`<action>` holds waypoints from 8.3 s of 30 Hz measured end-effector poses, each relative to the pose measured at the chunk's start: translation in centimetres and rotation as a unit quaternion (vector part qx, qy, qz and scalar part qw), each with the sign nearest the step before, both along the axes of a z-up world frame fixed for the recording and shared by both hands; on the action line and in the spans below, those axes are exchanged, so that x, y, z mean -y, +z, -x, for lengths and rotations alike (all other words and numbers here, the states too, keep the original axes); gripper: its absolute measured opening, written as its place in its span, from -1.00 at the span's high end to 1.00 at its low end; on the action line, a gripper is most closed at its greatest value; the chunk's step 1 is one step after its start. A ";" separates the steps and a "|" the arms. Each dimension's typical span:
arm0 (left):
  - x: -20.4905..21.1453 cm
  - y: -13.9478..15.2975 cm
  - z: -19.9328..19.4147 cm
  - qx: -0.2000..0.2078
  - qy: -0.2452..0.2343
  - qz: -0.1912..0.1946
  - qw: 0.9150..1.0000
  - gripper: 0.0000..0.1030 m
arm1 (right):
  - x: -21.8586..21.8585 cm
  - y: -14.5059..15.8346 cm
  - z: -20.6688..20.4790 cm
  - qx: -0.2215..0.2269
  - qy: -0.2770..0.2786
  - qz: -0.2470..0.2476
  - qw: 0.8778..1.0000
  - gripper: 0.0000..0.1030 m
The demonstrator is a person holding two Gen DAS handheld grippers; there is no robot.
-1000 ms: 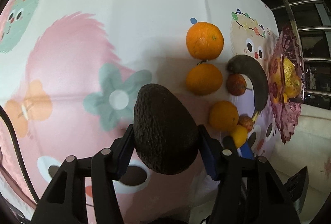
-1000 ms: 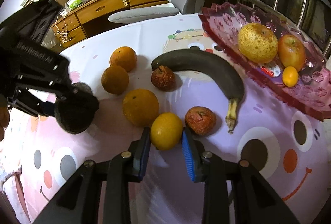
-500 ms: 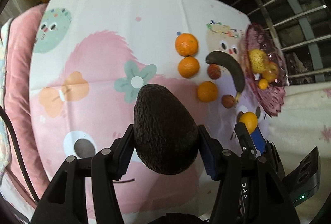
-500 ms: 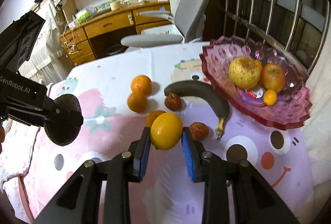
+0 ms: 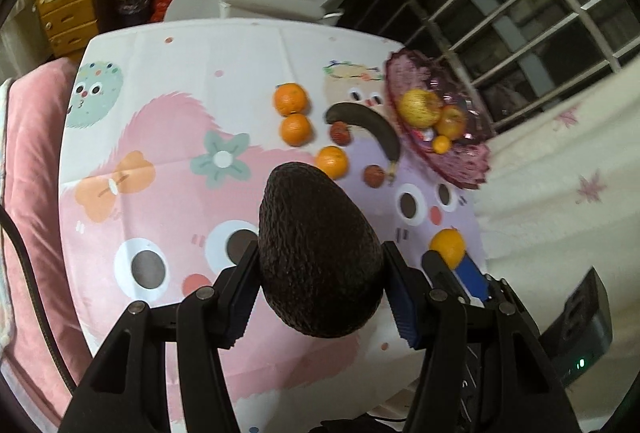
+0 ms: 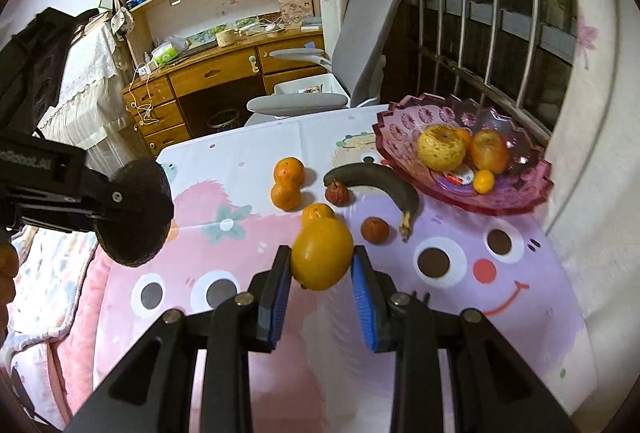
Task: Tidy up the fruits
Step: 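Carry the avocado and lemon over the pink bowl with both tools, then open the left tool over the bowl while the right tool releases the lemon, then move both open tools back toward the remaining fruit, then grasp a mandarin with the left tool while the right tool grasps a brown shriveled fruit, then carry the mandarin and brown fruit over the pink bowl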
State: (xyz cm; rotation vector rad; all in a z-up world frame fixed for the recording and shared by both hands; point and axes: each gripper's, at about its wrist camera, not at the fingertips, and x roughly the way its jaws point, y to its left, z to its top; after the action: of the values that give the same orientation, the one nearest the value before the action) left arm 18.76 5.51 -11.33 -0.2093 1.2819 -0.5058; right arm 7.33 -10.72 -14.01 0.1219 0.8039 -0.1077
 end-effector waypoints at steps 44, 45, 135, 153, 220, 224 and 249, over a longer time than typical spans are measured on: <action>25.3 -1.2 -2.8 0.036 0.108 0.001 0.994 -0.10 | 24.6 -0.1 -6.6 -0.071 0.143 -0.010 0.987 0.41; 25.7 -1.5 -3.0 0.033 0.108 0.001 0.994 -0.10 | 24.9 -0.3 -6.8 -0.074 0.145 -0.011 0.987 0.41; 0.1 -3.8 5.1 -0.021 -0.029 -0.120 0.992 -0.71 | 6.8 -8.7 1.3 -0.203 -0.110 -0.190 0.954 -0.03; 5.9 -5.3 -2.4 -0.041 -0.052 -0.137 0.988 -0.76 | 6.4 -7.2 -5.2 -0.123 0.013 -0.051 0.991 -0.03; 18.5 -4.2 -12.5 0.033 -0.044 -0.070 0.996 0.25 | 9.6 -2.6 -11.2 -0.040 0.075 -0.056 0.995 0.45; 19.5 -2.8 -12.4 0.050 -0.053 -0.054 0.996 0.25 | 11.0 -0.9 -10.8 -0.030 0.059 -0.046 0.997 0.45; 27.5 -4.1 -12.1 0.034 -0.124 -0.023 0.991 0.12 | 20.9 -1.5 -9.3 -0.087 -0.079 -0.070 0.991 0.43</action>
State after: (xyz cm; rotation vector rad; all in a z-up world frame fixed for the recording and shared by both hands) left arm 30.85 -21.99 -15.45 0.0058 1.2582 -0.6891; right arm 16.67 -31.67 -15.51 0.3128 0.9761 -0.2129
